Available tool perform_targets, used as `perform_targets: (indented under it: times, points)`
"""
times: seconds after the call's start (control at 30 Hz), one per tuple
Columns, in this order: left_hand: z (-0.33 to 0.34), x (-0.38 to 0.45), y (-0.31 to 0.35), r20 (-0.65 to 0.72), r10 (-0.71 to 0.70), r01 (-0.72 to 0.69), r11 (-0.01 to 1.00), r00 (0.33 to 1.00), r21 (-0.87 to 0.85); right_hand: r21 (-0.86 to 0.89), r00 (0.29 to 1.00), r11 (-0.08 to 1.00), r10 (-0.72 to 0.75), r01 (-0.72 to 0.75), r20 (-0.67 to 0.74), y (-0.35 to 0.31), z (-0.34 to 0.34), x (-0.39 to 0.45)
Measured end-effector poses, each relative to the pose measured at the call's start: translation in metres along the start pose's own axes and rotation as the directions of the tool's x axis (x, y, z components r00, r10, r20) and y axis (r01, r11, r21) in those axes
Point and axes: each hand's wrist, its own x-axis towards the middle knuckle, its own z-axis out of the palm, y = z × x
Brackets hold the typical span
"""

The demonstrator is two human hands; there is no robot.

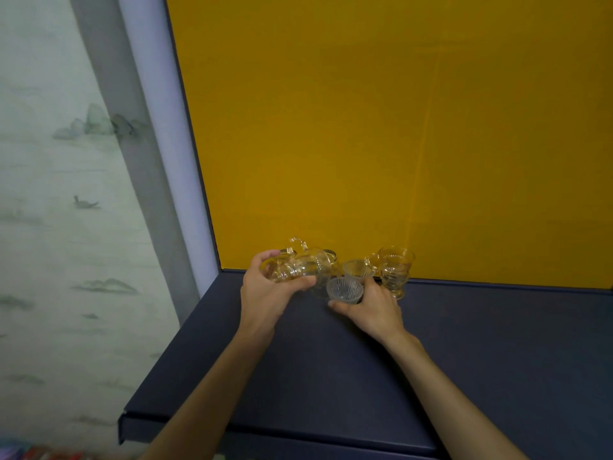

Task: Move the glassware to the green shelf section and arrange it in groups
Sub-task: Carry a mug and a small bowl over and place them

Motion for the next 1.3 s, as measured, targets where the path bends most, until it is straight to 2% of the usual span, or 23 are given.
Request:
perform_targets:
  times: [0.13, 0.23, 0.3, 0.4, 0.57, 0.8, 0.93, 1.13, 1.3]
  points:
    - [-0.007, 0.001, 0.007, 0.074, -0.140, 0.154, 0.959, 0.987, -0.239, 0.019, 1.000, 1.000, 0.003, -0.003, -0.003, 0.000, 0.002, -0.002]
    - [-0.011, 0.001, 0.010, 0.187, -0.238, 0.299, 0.844, 0.953, -0.445, 0.034, 1.000, 0.999, 0.014, -0.014, 0.011, -0.001, 0.000, -0.003]
    - [-0.014, 0.002, 0.009, 0.241, -0.286, 0.369, 0.801, 0.928, -0.471, 0.032, 1.000, 0.999, 0.011, -0.012, 0.015, -0.002, -0.001, -0.004]
    - [-0.015, 0.002, 0.006, 0.257, -0.320, 0.406, 0.789, 0.912, -0.460, 0.026, 1.000, 1.000, -0.001, 0.001, 0.016, -0.002, -0.002, -0.005]
    - [-0.010, 0.005, 0.001, 0.232, -0.228, 0.304, 0.873, 0.946, -0.382, 0.032, 0.999, 0.999, -0.006, 0.005, 0.038, 0.000, -0.004, -0.007]
    - [-0.001, 0.004, 0.002, 0.099, -0.094, 0.115, 0.965, 0.991, -0.234, 0.101, 0.999, 0.995, -0.011, 0.006, 0.047, 0.006, -0.010, -0.012]
    - [0.001, -0.001, 0.003, 0.109, -0.008, 0.026, 0.985, 0.994, -0.172, 0.156, 1.000, 0.988, -0.012, 0.008, 0.027, 0.011, -0.016, -0.017]
    - [0.008, -0.002, -0.001, 0.128, 0.032, -0.009, 0.985, 0.991, -0.173, 0.292, 0.999, 0.956, -0.030, 0.038, -0.030, 0.014, -0.025, -0.035]
    - [0.011, -0.002, -0.003, 0.109, 0.037, -0.013, 0.977, 0.993, -0.212, 0.400, 0.996, 0.916, 0.013, 0.024, -0.090, 0.019, -0.035, -0.059]
